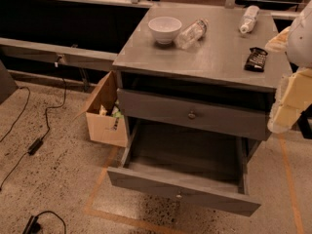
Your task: Place blue plastic bottle into middle drawer
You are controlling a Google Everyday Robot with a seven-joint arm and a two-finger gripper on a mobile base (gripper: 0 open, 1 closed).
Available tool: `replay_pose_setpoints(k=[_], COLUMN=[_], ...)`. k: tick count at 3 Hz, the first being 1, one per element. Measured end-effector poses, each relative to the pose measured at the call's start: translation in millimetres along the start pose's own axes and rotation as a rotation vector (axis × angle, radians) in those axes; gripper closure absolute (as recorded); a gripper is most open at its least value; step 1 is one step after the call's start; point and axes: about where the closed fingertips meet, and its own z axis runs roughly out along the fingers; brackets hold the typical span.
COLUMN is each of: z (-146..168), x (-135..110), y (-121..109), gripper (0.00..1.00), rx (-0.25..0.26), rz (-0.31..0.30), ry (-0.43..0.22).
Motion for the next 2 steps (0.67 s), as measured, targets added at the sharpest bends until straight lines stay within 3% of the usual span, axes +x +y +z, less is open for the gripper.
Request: replay_pose_setpoints(k=[1,2], z=[0.0,3.5], x=[0.0,7.8], y=[0.0,-11.6], gripper=[0.00,0.00], rx=[0.000,0.028], rz=[0.000,0.092], ry=[0.000,-0.050])
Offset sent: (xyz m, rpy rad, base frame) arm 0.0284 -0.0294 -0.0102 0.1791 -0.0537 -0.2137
